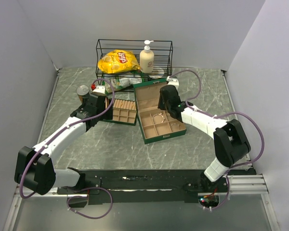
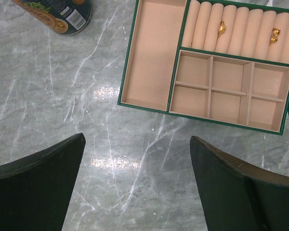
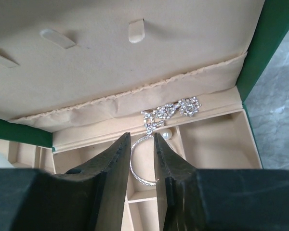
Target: Organize the mixed jewelry
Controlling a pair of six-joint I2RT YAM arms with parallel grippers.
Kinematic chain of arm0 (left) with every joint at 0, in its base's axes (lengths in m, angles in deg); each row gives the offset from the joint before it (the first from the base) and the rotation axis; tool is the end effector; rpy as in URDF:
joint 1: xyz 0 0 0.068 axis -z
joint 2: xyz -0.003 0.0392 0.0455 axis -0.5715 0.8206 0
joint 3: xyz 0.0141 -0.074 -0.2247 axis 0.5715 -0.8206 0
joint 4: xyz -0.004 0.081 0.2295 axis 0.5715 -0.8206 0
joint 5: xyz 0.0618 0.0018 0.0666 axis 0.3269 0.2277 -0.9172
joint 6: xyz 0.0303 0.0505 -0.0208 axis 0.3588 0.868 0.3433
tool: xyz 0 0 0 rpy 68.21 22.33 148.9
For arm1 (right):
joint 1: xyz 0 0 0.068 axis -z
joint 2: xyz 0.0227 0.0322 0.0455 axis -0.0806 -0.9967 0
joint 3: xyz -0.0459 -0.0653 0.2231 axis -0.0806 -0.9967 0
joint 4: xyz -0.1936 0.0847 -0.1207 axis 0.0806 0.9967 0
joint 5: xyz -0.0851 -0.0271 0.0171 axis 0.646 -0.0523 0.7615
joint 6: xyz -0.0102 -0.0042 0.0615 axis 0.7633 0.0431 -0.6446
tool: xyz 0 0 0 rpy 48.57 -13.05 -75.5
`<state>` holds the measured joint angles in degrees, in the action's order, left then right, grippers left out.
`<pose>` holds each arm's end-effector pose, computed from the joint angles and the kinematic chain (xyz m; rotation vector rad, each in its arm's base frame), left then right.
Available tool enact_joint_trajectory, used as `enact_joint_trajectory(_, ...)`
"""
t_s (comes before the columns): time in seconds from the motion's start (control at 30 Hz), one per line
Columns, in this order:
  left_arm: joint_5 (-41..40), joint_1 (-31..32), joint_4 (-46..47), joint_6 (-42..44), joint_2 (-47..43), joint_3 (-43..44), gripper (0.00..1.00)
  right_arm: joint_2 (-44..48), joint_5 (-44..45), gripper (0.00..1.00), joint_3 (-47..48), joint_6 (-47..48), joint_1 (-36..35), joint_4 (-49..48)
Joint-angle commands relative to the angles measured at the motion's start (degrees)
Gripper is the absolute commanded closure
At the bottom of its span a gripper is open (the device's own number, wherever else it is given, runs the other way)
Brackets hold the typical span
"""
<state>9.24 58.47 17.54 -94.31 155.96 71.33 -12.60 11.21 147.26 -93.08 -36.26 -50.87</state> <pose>0.2585 -0.0942 0.2283 -0.0262 2.2699 0.0730 0.3084 0.1735 0.2145 0.0515 2.1584 0.2497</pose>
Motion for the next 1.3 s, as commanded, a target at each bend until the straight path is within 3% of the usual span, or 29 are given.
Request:
enact_joint_trajectory(0.0,0.32,0.20,0.20,0.28,-0.90,1.57,0.04,-1.64,0.63,0.67,0.76,-1.64,0.00,-0.33)
enact_joint_trajectory(0.87,-0.04,0.20,0.19,0.37,-0.72,1.48,0.04,-8.58,0.45,0.65,3.22,-4.98,0.00,-2.00)
enact_joint_trajectory(1.27,-0.12,0.20,0.11,0.37,-0.54,1.57,0.04,-9.46,2.39,0.71,3.31,-5.15,-0.09,-2.18)
